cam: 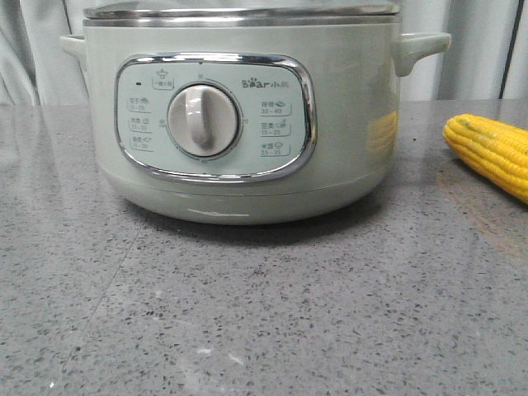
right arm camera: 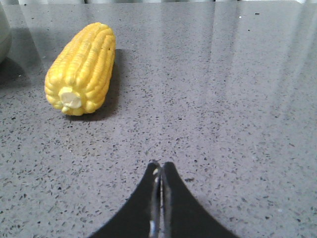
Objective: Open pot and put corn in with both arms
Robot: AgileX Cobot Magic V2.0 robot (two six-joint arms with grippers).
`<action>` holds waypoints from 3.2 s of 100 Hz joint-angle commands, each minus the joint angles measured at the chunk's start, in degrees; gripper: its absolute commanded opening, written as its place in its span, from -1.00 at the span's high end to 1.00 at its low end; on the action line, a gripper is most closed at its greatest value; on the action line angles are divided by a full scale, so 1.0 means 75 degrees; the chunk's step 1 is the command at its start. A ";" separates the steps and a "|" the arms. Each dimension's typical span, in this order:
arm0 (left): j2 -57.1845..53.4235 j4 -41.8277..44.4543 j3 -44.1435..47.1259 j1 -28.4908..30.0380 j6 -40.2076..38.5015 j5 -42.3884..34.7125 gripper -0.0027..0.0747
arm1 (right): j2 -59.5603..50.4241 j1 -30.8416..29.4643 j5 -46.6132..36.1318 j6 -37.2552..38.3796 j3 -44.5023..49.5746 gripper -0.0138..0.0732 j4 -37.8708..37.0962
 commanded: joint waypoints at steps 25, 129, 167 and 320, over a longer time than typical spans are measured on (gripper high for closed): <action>-0.0219 0.0000 0.0169 0.0022 -0.0024 -0.0361 0.98 | -0.0177 -0.0036 -0.0182 0.0000 0.0142 0.85 -0.0131; -0.0219 -0.0203 0.0169 0.0022 -0.0059 -0.3836 0.98 | -0.0177 -0.0036 -0.2589 0.0000 0.0142 0.85 0.0092; -0.0219 -0.0133 -0.0385 0.0022 -0.0059 -0.4483 0.98 | -0.0177 -0.0004 -0.3683 0.0000 -0.0323 0.85 0.0092; 0.5872 0.0348 -0.4020 -0.2537 -0.0118 -0.5295 -0.29 | 0.2905 0.0012 0.0364 0.0000 -0.3169 0.85 0.0887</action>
